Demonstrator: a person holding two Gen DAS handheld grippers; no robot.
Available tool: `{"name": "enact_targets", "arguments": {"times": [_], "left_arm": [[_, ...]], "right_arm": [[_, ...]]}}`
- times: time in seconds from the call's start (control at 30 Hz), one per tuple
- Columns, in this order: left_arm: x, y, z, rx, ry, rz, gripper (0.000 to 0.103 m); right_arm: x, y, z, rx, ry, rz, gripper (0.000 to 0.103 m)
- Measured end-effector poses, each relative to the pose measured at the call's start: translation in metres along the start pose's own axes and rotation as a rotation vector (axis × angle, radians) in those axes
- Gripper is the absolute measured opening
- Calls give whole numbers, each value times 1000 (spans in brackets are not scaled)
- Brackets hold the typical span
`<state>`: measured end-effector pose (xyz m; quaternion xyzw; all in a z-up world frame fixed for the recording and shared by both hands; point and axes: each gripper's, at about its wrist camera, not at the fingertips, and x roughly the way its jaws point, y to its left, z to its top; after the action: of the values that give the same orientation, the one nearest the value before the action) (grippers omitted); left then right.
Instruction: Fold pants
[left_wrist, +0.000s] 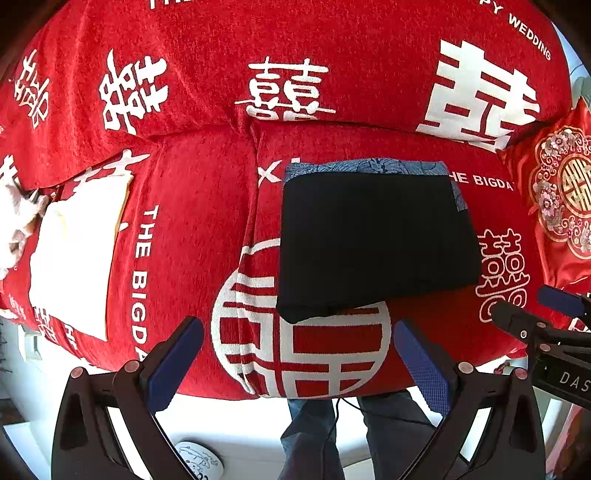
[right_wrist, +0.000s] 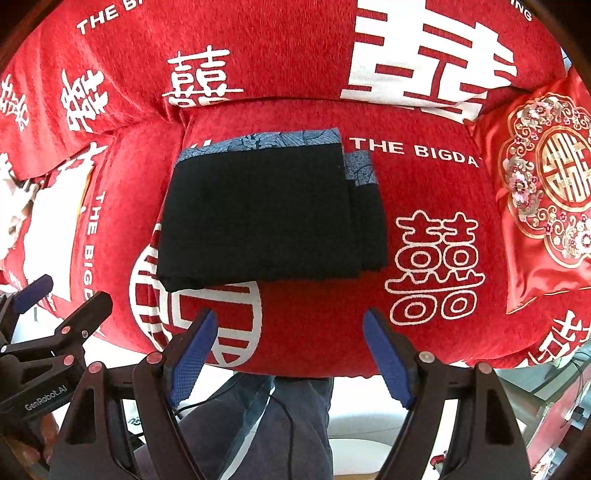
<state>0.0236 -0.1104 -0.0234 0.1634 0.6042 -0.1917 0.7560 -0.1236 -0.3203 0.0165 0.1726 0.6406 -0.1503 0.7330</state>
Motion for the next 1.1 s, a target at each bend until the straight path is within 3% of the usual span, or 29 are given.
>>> {"name": "enact_targets", "arguments": {"times": [1.1], "left_arm": [[6, -21, 2, 28, 15, -2, 103]], "right_arm": [[9, -6, 7, -17, 4, -25, 83]]}}
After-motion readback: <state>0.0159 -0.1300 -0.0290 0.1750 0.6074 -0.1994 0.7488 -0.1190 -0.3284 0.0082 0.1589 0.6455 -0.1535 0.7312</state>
